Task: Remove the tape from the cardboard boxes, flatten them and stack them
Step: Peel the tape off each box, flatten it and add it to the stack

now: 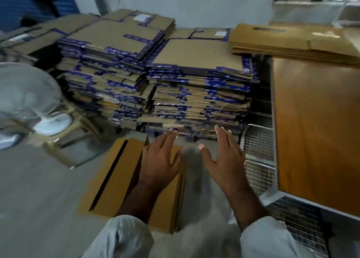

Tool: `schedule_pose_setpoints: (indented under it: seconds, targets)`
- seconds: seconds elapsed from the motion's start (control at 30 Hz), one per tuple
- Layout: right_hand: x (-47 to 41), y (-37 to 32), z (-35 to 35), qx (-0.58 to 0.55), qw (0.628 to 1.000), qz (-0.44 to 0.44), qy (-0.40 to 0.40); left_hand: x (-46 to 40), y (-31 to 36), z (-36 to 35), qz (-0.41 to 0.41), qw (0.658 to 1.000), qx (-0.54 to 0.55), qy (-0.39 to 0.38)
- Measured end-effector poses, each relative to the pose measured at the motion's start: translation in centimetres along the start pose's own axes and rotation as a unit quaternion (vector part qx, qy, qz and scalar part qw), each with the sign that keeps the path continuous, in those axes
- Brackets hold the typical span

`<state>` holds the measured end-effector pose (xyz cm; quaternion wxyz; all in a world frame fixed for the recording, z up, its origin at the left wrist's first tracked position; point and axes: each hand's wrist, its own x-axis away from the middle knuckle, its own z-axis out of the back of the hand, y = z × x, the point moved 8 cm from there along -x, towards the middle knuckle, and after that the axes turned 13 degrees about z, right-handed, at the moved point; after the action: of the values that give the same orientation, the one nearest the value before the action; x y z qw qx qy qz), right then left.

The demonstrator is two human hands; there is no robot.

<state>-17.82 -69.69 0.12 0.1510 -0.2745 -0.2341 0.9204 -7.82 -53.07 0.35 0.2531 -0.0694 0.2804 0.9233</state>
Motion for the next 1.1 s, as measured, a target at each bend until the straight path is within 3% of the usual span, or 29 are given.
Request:
schedule_pose_setpoints:
  seconds: [0.2, 0.37, 0.63, 0.77, 0.87, 0.97, 1.1]
  targets:
    - [2.1, -8.3, -12.7, -0.03, 0.995, 0.03, -0.09, 3.8, -15.2, 3.4, 0.114, 0.991, -0.066, -0.022]
    - [5.8, -14.3, -25.4, -0.039, 0.979, -0.007, -0.198, 5.8, -28.3, 4.0, 0.165, 0.978, -0.1, -0.084]
    - [12.3, -19.9, -47.7, -0.041, 0.929, -0.089, -0.358, 8.4, -49.6, -3.5, 0.17, 0.943, -0.161, -0.239]
    - [16.7, -15.6, -56.1, 0.019, 0.897, -0.184, -0.402, 10.8, -56.5, -10.3, 0.195, 0.916, -0.155, -0.315]
    - [19.4, -8.5, -56.9, 0.094, 0.871, -0.297, -0.379, 12.4, -56.8, -16.3, 0.187, 0.903, -0.113, -0.37]
    - [22.3, -1.6, -55.5, 0.137, 0.846, -0.362, -0.367, 14.7, -55.1, -22.2, 0.207, 0.886, -0.009, -0.414]
    - [25.9, 5.5, -54.3, 0.142, 0.811, -0.407, -0.396, 17.1, -54.9, -28.7, 0.322, 0.839, 0.164, -0.406]
